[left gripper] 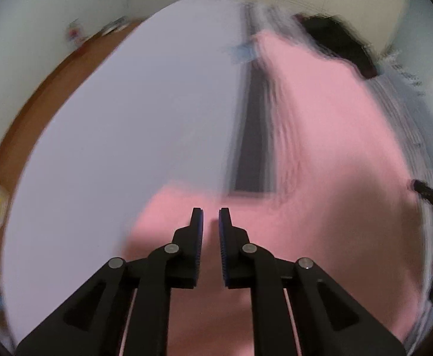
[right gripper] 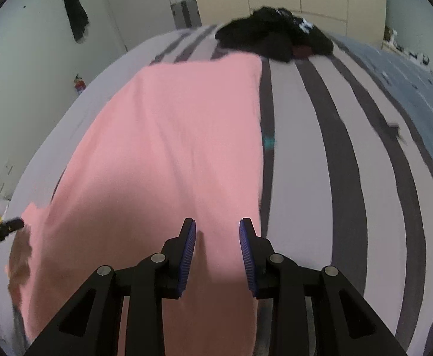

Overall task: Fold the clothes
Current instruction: 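Smooth the folded T-shirt flat with both grippers open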

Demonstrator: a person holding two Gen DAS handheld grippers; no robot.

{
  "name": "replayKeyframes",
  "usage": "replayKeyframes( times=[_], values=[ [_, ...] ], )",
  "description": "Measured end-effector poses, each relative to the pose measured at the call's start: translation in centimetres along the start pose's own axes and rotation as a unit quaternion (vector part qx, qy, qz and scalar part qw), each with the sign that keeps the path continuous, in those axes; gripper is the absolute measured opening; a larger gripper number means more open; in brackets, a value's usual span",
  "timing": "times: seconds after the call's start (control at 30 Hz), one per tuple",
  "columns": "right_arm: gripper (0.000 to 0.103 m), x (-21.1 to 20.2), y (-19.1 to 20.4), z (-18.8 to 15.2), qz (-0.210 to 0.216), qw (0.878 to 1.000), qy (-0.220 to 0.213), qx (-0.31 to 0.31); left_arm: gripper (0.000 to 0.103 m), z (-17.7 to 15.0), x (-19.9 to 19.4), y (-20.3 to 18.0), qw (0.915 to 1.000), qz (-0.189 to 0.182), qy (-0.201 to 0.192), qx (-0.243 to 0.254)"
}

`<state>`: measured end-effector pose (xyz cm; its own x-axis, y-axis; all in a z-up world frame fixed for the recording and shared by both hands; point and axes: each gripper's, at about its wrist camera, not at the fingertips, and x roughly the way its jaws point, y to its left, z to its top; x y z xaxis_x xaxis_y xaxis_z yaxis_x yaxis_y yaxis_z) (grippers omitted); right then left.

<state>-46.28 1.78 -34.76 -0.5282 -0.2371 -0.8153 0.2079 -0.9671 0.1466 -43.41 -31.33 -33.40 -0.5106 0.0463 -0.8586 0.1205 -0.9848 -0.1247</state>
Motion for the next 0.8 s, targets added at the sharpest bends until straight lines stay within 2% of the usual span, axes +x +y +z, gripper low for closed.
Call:
replayKeyframes(
  times=[0.07, 0.13, 0.2, 0.27, 0.37, 0.47, 0.53, 0.6, 0.7, 0.8],
  values=[
    [0.028, 1.2, -0.3, 2.2, 0.000, 1.000, -0.014, -0.001, 0.007, 2.2, 1.1, -2.6, 0.9984, -0.044, -0.021, 0.027],
    [0.028, 3.0, 0.1, 4.7, -0.003, 1.000, -0.025, -0.010, 0.007, 3.4, 2.6, -4.9, 0.9953, -0.075, -0.025, 0.056],
    [0.028, 4.8, 0.4, 6.9, -0.003, 0.999, -0.028, -0.019, 0.007, 3.7, 4.4, -6.3, 0.9927, -0.080, -0.017, 0.089],
    [0.028, 6.7, 0.5, 8.9, -0.001, 0.999, -0.027, -0.030, 0.007, 3.4, 6.7, -6.2, 0.9923, -0.059, 0.003, 0.109],
    [0.028, 9.5, 0.7, 10.9, -0.009, 0.998, -0.013, -0.053, 0.007, 1.8, 7.2, -3.7, 0.9931, -0.045, -0.004, 0.108],
    [0.024, 11.2, -1.1, 11.5, -0.026, 0.999, -0.013, -0.043, 0.009, 0.7, 7.1, -0.6, 0.9962, 0.019, 0.010, 0.084],
    [0.016, 12.3, -2.4, 11.9, -0.038, 0.999, -0.014, -0.036, 0.009, 0.8, 6.8, 1.1, 0.9984, 0.020, 0.015, 0.050],
    [0.016, 13.0, -3.3, 12.3, -0.059, 0.997, -0.018, -0.036, 0.009, 0.9, 6.5, 2.7, 0.9995, 0.020, 0.017, 0.018],
    [0.028, 13.3, -4.7, 12.9, -0.073, 0.997, -0.023, -0.016, 0.009, 2.6, 5.9, 2.0, 0.9999, 0.008, -0.003, 0.012],
    [0.030, 13.7, -5.1, 14.5, -0.090, 0.996, -0.022, -0.016, 0.009, 5.1, 5.5, 0.2, 0.9986, -0.026, -0.040, 0.024]
  ],
)
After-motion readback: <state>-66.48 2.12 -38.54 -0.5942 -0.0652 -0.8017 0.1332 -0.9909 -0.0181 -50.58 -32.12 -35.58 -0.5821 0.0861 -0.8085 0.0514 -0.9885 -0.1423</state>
